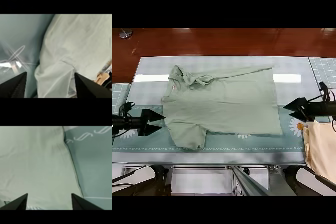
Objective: Fold the shirts.
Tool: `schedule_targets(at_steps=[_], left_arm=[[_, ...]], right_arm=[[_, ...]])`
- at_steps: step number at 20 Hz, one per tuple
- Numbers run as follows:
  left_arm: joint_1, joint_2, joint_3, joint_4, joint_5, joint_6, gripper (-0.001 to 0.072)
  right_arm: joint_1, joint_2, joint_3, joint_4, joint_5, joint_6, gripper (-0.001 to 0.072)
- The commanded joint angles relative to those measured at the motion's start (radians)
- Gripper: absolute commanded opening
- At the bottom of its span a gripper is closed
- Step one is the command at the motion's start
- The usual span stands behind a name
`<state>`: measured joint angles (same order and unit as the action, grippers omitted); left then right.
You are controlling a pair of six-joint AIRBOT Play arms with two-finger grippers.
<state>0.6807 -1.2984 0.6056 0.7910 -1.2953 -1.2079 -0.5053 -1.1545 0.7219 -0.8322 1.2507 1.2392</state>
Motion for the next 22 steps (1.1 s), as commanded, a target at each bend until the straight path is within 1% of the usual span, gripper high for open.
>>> schedule_targets(at_steps=[1, 2, 4, 5, 6, 7, 8, 10, 11, 12, 14, 17, 22], left_arm=[[-0.041, 0.008, -0.086, -0.061, 0.101, 0.038, 0.0702], [-0.070, 0.007, -0.089, -0.098, 0.125, 0.062, 0.0702], [-0.135, 0.005, -0.089, -0.149, 0.181, 0.061, 0.0702], [-0.174, 0.002, -0.086, -0.148, 0.195, 0.051, 0.0699], [-0.201, 0.001, -0.084, -0.148, 0.193, 0.052, 0.0613], [-0.217, 0.001, -0.078, -0.148, 0.181, 0.073, 0.0273], [-0.224, 0.002, -0.067, -0.148, 0.156, 0.121, 0.0032], [-0.224, 0.003, -0.041, -0.148, 0.123, 0.130, 0.0024], [-0.224, 0.003, -0.030, -0.148, 0.117, 0.130, 0.0024], [-0.224, 0.003, -0.025, -0.149, 0.116, 0.130, 0.0023], [-0.224, 0.002, -0.025, -0.148, 0.117, 0.130, 0.0023], [-0.227, 0.002, -0.025, -0.148, 0.117, 0.130, 0.0023], [-0.227, 0.002, -0.025, -0.148, 0.117, 0.130, 0.0024]], right_arm=[[-0.004, 0.044, -0.118, 0.027, -0.038, -0.034, 0.0623], [-0.004, 0.044, -0.126, 0.027, -0.045, -0.033, 0.0623], [-0.004, 0.044, -0.126, 0.029, -0.047, -0.033, 0.0623], [-0.004, 0.044, -0.126, 0.027, -0.047, -0.033, 0.0623], [-0.010, 0.044, -0.124, 0.013, -0.047, -0.029, 0.0623], [-0.022, 0.044, -0.124, -0.011, -0.045, -0.016, 0.0623], [-0.032, 0.044, -0.124, -0.050, -0.042, 0.003, 0.0623], [-0.024, 0.044, -0.131, -0.174, 0.004, 0.085, 0.0623], [-0.002, 0.044, -0.143, -0.212, 0.018, 0.111, 0.0623], [0.031, 0.043, -0.163, -0.243, 0.018, 0.136, 0.0623], [0.086, 0.034, -0.191, -0.259, 0.014, 0.144, 0.0623], [0.147, -0.039, -0.191, -0.227, -0.017, 0.145, 0.0623], [0.229, -0.121, -0.104, -0.052, -0.151, 0.133, 0.0623]])
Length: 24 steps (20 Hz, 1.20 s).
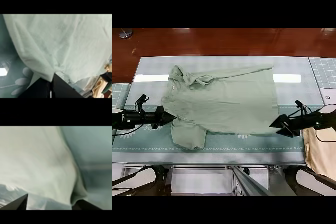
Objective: Fold the shirts.
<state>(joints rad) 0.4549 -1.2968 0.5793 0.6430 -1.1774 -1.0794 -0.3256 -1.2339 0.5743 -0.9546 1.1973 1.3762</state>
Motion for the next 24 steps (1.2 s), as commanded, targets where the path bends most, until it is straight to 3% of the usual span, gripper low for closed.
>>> schedule_targets(at_steps=[1, 2, 3, 4, 5, 9, 12, 14, 18, 21, 24], left_arm=[[-0.001, 0.001, 0.001, 0.000, -0.001, 0.002, 0.0024], [-0.002, 0.001, 0.001, 0.000, -0.001, 0.002, 0.0024], [-0.002, 0.001, 0.001, -0.001, -0.001, 0.002, 0.0023], [-0.002, 0.001, 0.002, -0.002, -0.001, 0.002, 0.0024], [0.000, 0.002, 0.006, -0.011, -0.002, 0.002, 0.0024], [0.000, 0.056, 0.148, -0.230, -0.076, 0.026, 0.0023], [0.000, 0.163, 0.401, -0.447, -0.069, 0.043, 0.0023], [0.000, 0.232, 0.612, -0.465, -0.015, 0.042, 0.0023], [0.000, 0.340, 0.994, -0.283, 0.116, -0.020, 0.0022], [0.000, 0.421, 1.204, -0.014, 0.155, -0.114, 0.0022], [0.000, 0.542, 1.266, 0.139, 0.087, -0.172, 0.0023]], right_arm=[[0.069, -0.052, 0.069, 0.080, -0.103, -0.003, 0.0619], [0.088, -0.062, 0.092, 0.081, -0.105, 0.006, 0.0611], [0.108, -0.071, 0.113, 0.086, -0.107, 0.008, 0.0478], [0.129, -0.076, 0.126, 0.085, -0.106, 0.006, 0.0143], [0.143, -0.076, 0.138, 0.086, -0.104, -0.005, 0.0021], [0.134, -0.062, 0.385, 0.063, 0.013, -0.021, 0.0019], [0.134, -0.031, 0.756, 0.048, 0.048, 0.021, 0.0019], [0.134, -0.023, 1.038, 0.042, 0.064, 0.047, 0.0019], [0.135, 0.023, 1.477, -0.020, 0.106, 0.065, 0.0019], [0.135, 0.164, 1.533, -0.081, 0.083, 0.063, 0.0019], [0.135, 0.311, 1.524, -0.177, 0.092, 0.063, 0.0019]])
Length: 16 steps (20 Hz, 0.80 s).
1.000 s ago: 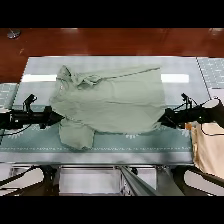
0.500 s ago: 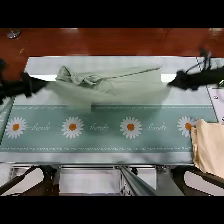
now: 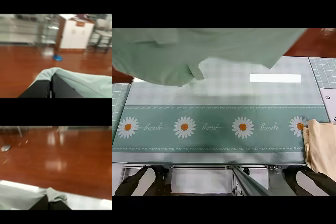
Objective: Fold the shirts.
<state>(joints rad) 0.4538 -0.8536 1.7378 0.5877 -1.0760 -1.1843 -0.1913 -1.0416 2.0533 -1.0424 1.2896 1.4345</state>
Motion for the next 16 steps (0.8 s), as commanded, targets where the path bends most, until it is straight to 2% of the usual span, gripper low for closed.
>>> schedule_targets(at_steps=[1, 5, 8, 12, 16], left_arm=[[0.001, 0.144, 0.108, 0.234, -0.035, -0.067, 0.0022], [-0.023, 0.289, 0.108, 0.443, -0.077, -0.106, 0.0022], [-0.169, 0.319, 0.107, 0.519, -0.134, -0.126, 0.0022], [-0.283, 0.316, 0.009, 0.633, -0.194, -0.180, 0.0023], [-0.292, 0.265, -0.264, 0.622, -0.175, -0.195, 0.0022]], right_arm=[[0.001, 0.160, 0.043, -0.111, 0.006, 0.005, 0.0019], [0.001, 0.293, 0.043, -0.156, 0.069, 0.027, 0.0019], [0.001, 0.356, 0.003, -0.157, 0.128, 0.052, 0.0019], [0.001, 0.406, -0.190, -0.135, 0.248, 0.069, 0.0019], [0.002, 0.394, -0.501, -0.022, 0.179, 0.044, 0.0019]])
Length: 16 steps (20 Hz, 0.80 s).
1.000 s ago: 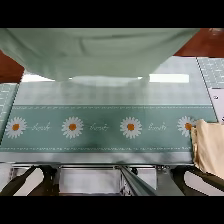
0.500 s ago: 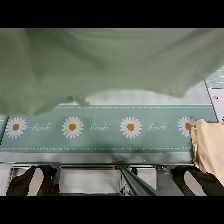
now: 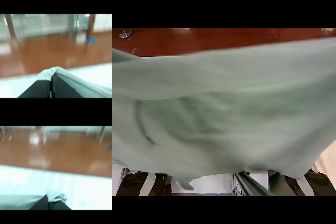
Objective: Fold the shirts.
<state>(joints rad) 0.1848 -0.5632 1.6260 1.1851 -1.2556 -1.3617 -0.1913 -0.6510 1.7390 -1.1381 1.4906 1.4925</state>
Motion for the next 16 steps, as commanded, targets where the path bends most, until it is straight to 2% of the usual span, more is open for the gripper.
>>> schedule_targets(at_steps=[1, 5, 13, 16], left_arm=[[-0.023, -0.055, -0.227, 0.011, 0.032, -0.017, 0.0022], [-0.023, -0.249, -0.413, -0.044, 0.173, -0.016, 0.0023], [-0.031, -0.723, -0.418, -0.163, 0.468, -0.016, 0.0023], [-0.046, -0.867, -0.364, -0.184, 0.550, -0.056, 0.0023]], right_arm=[[0.002, -0.010, -0.269, 0.097, -0.063, -0.035, 0.0019], [0.002, -0.174, -0.449, 0.110, -0.221, -0.092, 0.0019], [0.002, -0.717, -0.428, 0.242, -0.517, -0.134, 0.0019], [0.002, -0.903, -0.327, 0.298, -0.554, -0.126, 0.0019]])
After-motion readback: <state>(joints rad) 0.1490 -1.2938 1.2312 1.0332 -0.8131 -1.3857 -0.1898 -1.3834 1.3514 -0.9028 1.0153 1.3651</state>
